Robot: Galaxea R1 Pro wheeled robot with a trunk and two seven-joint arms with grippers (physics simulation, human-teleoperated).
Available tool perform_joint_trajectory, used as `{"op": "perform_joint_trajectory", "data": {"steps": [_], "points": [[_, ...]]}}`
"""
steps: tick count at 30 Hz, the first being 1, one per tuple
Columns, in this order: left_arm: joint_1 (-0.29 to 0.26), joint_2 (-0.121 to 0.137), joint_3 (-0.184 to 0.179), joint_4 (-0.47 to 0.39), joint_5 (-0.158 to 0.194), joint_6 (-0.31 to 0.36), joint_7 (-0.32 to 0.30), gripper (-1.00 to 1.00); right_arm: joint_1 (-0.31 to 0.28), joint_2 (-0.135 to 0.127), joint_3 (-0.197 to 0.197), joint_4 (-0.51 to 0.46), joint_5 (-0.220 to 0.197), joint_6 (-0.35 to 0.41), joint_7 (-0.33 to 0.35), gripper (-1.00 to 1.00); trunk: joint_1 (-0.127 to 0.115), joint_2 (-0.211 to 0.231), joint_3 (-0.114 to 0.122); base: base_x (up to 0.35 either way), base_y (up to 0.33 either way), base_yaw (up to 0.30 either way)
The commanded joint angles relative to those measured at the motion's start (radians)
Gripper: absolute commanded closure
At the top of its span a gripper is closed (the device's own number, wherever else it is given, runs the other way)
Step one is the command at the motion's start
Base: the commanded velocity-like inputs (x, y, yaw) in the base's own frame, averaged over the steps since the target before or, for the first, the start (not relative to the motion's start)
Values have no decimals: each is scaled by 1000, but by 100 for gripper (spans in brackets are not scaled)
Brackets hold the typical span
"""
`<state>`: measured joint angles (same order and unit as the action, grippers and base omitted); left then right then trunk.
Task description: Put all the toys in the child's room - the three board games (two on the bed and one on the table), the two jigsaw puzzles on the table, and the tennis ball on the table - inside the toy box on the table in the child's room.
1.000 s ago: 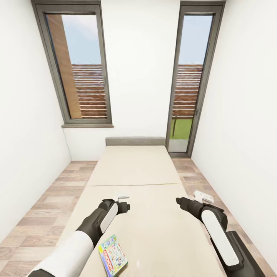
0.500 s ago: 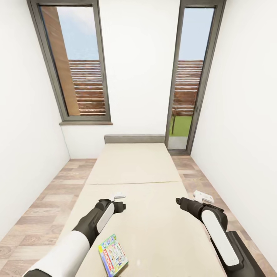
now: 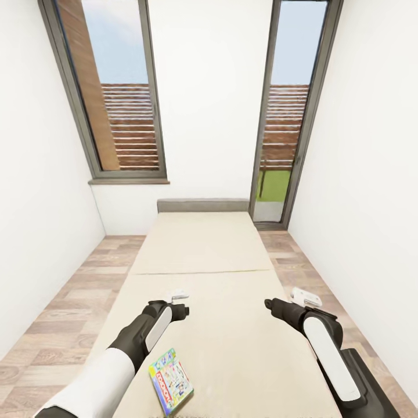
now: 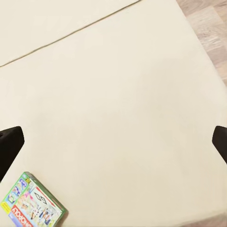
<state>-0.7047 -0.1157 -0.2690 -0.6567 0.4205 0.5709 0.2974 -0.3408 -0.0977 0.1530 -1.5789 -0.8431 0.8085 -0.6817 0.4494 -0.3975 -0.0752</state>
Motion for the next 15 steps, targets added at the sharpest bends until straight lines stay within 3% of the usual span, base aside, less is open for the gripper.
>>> {"op": "perform_joint_trajectory", "data": {"steps": [1, 12, 15], "points": [[-1, 1, -4, -1, 11, 3, 9, -100, -1, -1, 2, -1, -9, 1, -10, -100, 1, -2, -4, 0, 0, 0], [-1, 1, -5, -1, 11, 1, 8, -100, -1, -1, 4, -3, -9, 4, -10, -100, 1, -2, -22, 0, 0, 0], [-1, 1, -5, -1, 11, 1, 8, -100, -1, 0, 4, -17, -8, 39, -9, -100, 1, -2, -27, 0, 0, 0]]}}
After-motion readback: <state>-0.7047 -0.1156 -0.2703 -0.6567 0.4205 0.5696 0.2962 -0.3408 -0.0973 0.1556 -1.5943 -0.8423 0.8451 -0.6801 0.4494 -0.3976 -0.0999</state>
